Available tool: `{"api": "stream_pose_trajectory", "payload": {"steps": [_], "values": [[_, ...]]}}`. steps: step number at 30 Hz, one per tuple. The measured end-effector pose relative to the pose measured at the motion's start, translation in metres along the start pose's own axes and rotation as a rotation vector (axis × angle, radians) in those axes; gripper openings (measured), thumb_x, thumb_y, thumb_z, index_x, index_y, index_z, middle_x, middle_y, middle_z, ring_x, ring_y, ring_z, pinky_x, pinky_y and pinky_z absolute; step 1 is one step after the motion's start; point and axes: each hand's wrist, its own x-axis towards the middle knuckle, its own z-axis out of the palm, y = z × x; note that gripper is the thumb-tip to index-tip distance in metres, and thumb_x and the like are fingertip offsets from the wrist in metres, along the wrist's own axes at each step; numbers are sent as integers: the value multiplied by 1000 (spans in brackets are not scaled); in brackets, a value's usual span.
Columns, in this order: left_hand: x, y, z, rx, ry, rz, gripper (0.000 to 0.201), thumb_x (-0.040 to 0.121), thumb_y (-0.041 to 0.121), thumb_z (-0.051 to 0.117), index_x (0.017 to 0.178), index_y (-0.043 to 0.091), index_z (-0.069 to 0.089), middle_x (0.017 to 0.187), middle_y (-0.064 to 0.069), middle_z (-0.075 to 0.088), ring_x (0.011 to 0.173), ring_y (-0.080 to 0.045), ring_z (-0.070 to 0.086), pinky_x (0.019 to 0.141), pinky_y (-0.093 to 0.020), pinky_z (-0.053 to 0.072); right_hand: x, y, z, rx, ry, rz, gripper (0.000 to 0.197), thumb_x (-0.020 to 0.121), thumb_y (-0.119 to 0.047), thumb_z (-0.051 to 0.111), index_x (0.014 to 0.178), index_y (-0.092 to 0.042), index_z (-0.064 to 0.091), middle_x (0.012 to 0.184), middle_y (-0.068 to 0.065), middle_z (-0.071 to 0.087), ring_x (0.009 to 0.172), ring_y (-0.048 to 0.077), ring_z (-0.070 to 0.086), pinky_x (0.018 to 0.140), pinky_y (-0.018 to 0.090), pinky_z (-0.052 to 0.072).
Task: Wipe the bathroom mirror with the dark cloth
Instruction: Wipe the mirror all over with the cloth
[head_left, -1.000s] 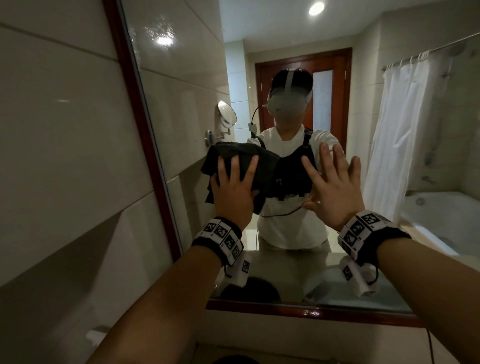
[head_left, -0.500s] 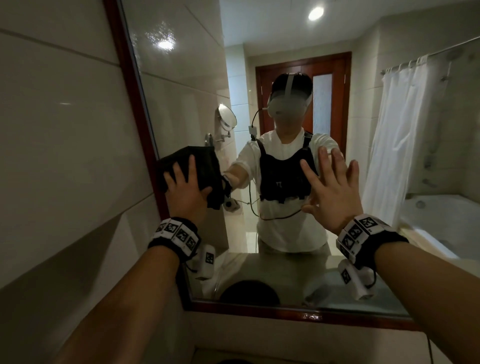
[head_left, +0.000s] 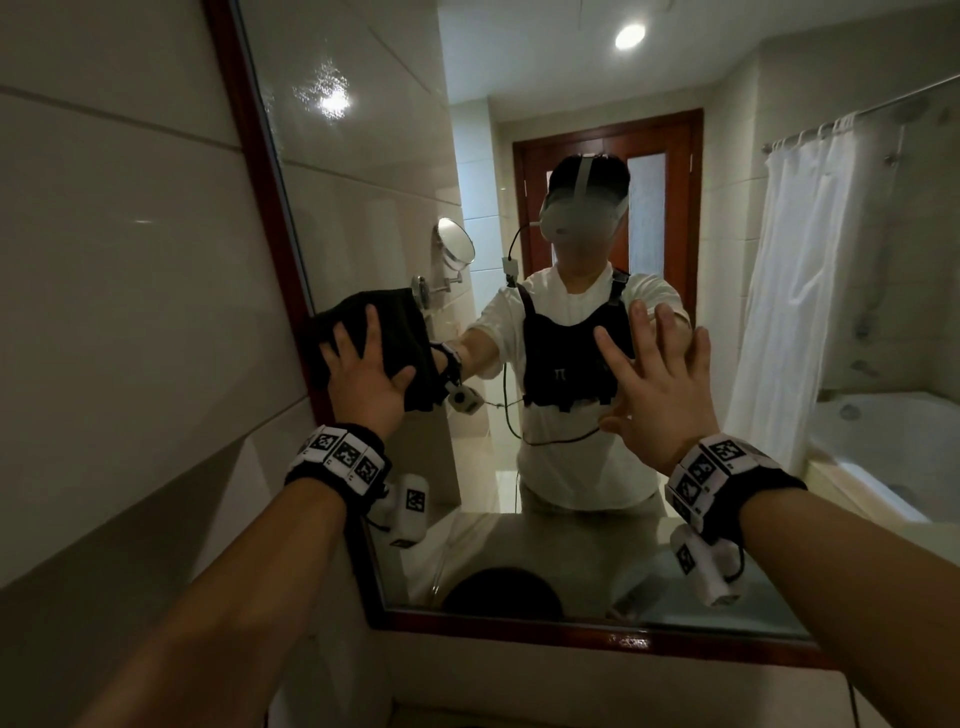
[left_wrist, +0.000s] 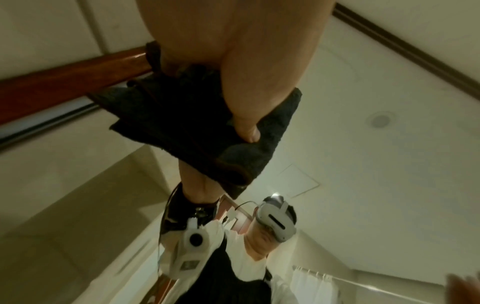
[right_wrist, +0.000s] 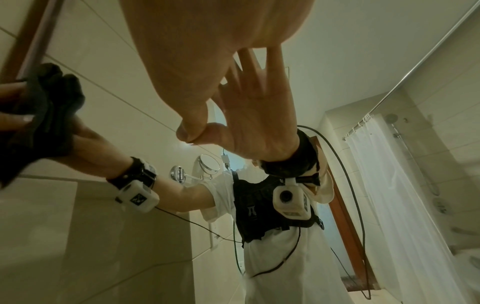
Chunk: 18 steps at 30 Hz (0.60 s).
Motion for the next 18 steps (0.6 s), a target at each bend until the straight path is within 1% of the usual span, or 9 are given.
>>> {"api": "stream_pose_trajectory", "payload": {"steps": [4,7,9,11,13,15,18], "values": [[19,13,-13,55,27,63,89,92,41,61,154,40,-3,162,-11,-3,147,-40,-3,115,-59,21,1,1,2,-1,3,2,119,69,-60,77,157,-34,1,163,10,-20,148,35,-23,114,69,7],[23,39,-16,103,45,123,84,93,40,58,155,38,1,162,-15,0,146,-44,-1,116,-59,20,2,1,3,6,10,2,118,70,-59,77,157,-34,2,163,9,-20,148,35,-23,114,69,6],[14,64,-12,163,50,206,82,93,39,57,155,39,3,162,-14,2,146,-45,0,115,-60,19,2,0,4,5,11,2,117,70,-59,77,157,-34,2,163,9,-21,148,35,-24,114,69,7],[-1,88,-2,202,28,303,81,93,39,55,154,41,1,162,-11,1,147,-43,-5,115,-62,16,2,0,4,5,7,-1,116,71,-59,75,157,-34,2,163,9,-21,148,35,-24,114,69,7],[-14,102,8,238,40,393,80,93,40,54,154,40,2,161,-10,3,147,-42,-6,115,-64,15,1,0,3,7,14,-5,114,72,-59,74,157,-34,2,163,10,-20,148,35,-23,114,69,8],[-18,104,12,262,50,416,79,94,43,53,155,39,2,161,-10,4,147,-41,-5,116,-63,16,1,0,1,4,21,-5,114,72,-58,75,157,-34,4,164,10,-17,149,36,-20,114,69,8],[-14,100,8,282,17,409,80,94,46,51,154,41,-2,162,-6,-2,148,-38,-10,117,-60,14,-1,-3,-4,-9,23,3,111,71,-58,75,157,-32,9,164,11,-14,149,38,-15,114,69,10]]}}
